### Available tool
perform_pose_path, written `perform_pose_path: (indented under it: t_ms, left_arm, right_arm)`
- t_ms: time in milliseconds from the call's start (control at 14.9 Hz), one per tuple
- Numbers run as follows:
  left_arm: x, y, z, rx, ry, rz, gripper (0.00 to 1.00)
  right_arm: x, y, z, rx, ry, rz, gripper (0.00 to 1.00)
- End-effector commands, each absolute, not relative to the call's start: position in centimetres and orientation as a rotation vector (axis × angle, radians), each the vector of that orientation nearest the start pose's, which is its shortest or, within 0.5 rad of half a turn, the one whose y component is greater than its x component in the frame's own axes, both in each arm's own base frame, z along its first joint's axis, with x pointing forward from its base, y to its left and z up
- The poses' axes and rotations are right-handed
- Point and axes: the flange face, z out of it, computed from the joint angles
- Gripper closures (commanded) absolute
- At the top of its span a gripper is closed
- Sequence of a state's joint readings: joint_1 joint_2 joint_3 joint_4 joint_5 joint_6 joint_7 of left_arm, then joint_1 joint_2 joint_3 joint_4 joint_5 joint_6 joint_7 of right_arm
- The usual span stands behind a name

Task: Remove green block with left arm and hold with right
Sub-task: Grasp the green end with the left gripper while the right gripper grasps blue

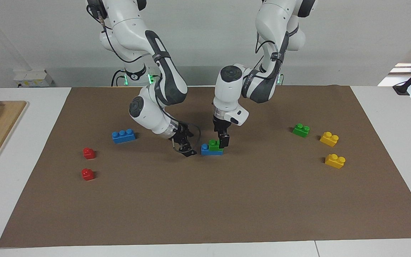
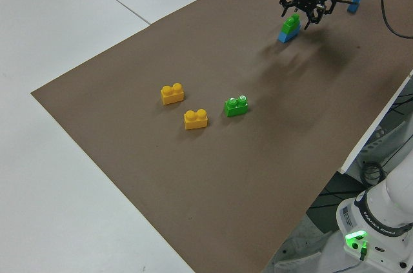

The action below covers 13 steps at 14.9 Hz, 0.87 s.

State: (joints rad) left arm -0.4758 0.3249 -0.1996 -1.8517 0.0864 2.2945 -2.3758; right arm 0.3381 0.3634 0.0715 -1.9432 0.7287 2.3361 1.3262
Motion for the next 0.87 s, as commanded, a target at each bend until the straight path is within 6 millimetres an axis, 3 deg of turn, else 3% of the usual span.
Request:
perform_pose_path:
  t_ms: [0,201,335,804]
  left_arm:
    - [51.1,-39.8,36.2,2.003,2.225,0.040,0.00]
    - [51.3,-39.6,35.1,2.004,2.224,0.044,0.00]
    - [51.4,-39.6,34.5,2.008,2.226,0.045,0.00]
    - [51.4,-39.4,34.4,2.019,2.223,0.056,0.00]
  right_arm:
    - [57.3,26.4,30.3,-1.996,1.775,0.571,0.04]
    - [57.6,26.6,29.9,-1.977,1.784,0.566,0.04]
    - [57.4,27.7,29.2,-1.983,1.779,0.538,0.04]
    - [58.0,29.3,28.5,-1.956,1.804,0.530,0.04]
